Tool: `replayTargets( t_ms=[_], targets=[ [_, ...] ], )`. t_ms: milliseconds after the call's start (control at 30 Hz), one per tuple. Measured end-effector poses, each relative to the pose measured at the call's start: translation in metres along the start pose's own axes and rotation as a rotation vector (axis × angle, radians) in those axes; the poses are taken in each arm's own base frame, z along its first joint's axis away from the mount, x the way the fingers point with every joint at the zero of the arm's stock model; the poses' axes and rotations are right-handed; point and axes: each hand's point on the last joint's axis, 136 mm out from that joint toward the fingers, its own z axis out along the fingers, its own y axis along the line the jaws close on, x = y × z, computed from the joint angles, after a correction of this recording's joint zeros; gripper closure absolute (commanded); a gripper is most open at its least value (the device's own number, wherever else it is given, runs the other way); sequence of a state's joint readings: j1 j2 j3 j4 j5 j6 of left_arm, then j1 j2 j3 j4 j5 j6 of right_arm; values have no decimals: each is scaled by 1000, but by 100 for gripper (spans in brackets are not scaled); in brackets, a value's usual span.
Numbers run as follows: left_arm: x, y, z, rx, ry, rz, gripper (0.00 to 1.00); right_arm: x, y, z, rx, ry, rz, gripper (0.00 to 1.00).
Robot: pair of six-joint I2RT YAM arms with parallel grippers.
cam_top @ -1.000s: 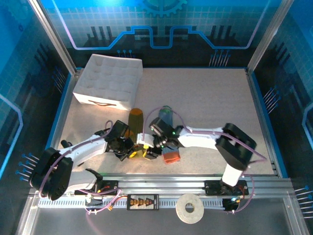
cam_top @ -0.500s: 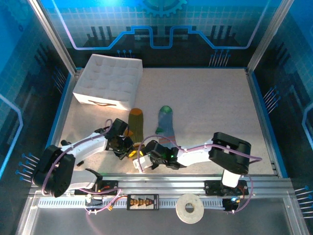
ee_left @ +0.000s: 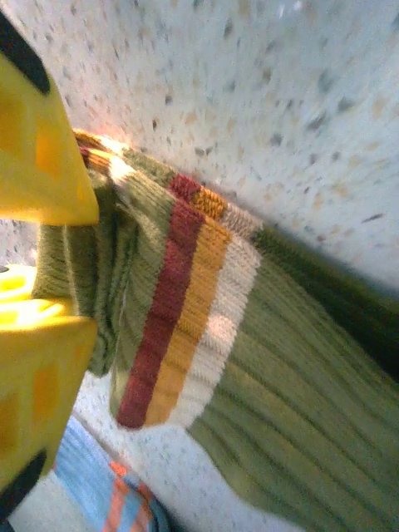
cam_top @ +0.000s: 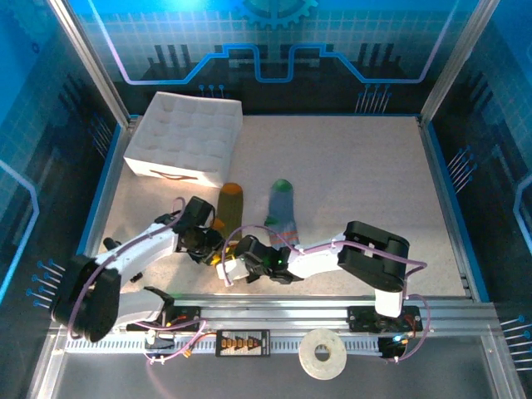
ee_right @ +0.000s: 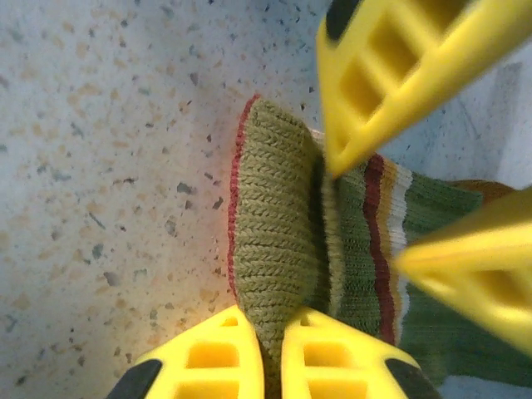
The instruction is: Roll the socks
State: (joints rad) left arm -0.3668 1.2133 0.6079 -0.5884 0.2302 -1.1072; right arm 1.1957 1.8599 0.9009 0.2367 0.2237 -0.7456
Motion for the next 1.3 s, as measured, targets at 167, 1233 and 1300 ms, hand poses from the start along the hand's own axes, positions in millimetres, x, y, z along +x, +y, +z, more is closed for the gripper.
replayTargets(
  t_ms=[167, 1233, 1300],
  targets=[
    [-4, 7, -26, 21, -57, -120, 53, -4, 4, -1, -93, -34, 139, 100],
    [10, 33, 19, 38, -5, -632, 76, -23, 11, 0, -495, -161, 715, 100],
    [8, 29, 20, 40, -8, -636, 83, -22, 11, -1, -528, -171, 762, 100]
  ],
)
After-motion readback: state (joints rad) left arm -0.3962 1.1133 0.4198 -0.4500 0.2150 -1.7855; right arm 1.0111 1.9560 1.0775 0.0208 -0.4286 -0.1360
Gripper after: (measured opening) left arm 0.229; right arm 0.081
